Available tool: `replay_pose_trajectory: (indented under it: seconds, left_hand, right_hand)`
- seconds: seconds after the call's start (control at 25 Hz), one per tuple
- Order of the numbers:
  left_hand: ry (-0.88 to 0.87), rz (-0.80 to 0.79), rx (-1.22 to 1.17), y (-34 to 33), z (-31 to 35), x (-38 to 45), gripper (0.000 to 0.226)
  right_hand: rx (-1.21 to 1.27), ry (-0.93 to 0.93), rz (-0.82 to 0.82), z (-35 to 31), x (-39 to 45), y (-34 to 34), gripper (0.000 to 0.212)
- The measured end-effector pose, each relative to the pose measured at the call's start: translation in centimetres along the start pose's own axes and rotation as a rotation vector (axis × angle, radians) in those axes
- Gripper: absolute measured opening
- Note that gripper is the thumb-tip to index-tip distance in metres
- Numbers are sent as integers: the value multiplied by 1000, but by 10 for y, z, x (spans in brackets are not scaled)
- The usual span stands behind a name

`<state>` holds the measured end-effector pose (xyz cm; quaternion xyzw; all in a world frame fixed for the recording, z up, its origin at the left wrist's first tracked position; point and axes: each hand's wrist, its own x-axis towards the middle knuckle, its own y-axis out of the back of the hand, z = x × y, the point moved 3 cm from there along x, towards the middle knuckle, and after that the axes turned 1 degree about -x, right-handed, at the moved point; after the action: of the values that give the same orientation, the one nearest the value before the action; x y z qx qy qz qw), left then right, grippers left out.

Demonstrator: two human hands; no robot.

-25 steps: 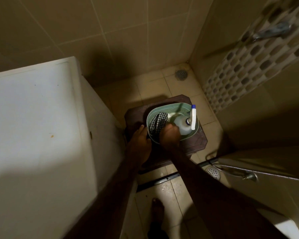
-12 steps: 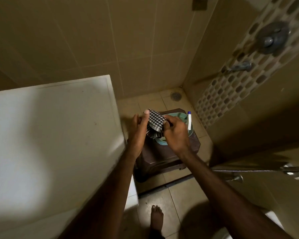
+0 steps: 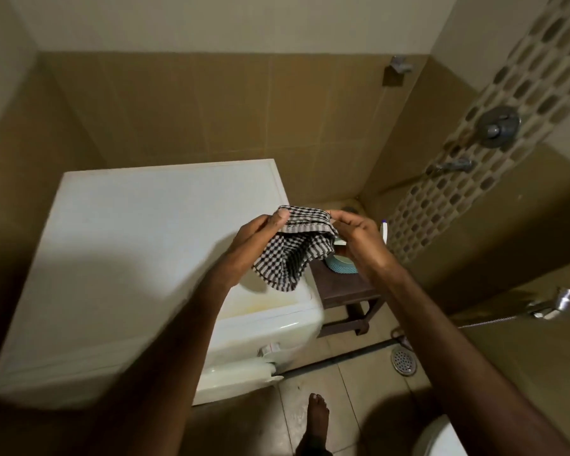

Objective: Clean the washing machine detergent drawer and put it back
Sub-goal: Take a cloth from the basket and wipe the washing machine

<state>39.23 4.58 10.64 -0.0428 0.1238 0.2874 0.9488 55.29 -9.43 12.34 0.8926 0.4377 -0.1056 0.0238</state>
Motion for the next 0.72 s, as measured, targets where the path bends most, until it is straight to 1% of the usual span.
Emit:
replay_pose_trajectory:
  seconds: [0.08, 0.12, 0.24, 0.28, 0.36, 0.44, 0.48, 0.52, 0.56, 0.64, 0.72]
  left_hand:
    - [36, -67, 11, 16, -5, -28, 48]
    - [56, -69, 33, 22, -10, -39, 43]
    - [110, 36, 107, 33, -32, -58, 36]
    - [131, 82, 135, 34, -41, -61, 36]
    - [201, 139, 165, 33, -58, -64, 31]
    - [281, 123, 107, 26, -72, -59, 26]
    - [302, 105, 116, 22, -79, -57, 26]
    - [286, 87, 209, 20, -83, -55, 28]
    - [236, 70, 377, 21, -86, -53, 30]
    - [139, 30, 736, 29, -94, -53, 34]
    - [99, -51, 919, 44, -102, -54, 44]
  right_hand:
    - [-11, -35, 29, 10, -19, -18, 25]
    - [-37, -47, 50, 15, -29, -26, 24]
    - [-144, 12, 90, 39, -51, -46, 23]
    - [-227, 61, 103, 48, -54, -51, 23]
    - [-535, 180, 135, 65, -60, -59, 22]
    - [-842, 295, 191, 80, -70, -67, 23]
    - [-957, 354, 226, 87, -77, -71, 23]
    - [-1044, 405, 248, 94, -84, -75, 22]
    - [-1104, 442, 246, 100, -90, -79, 21]
    - [-1163, 445, 190, 117, -96, -84, 29]
    - [-1163, 425, 203, 132, -101, -90, 39]
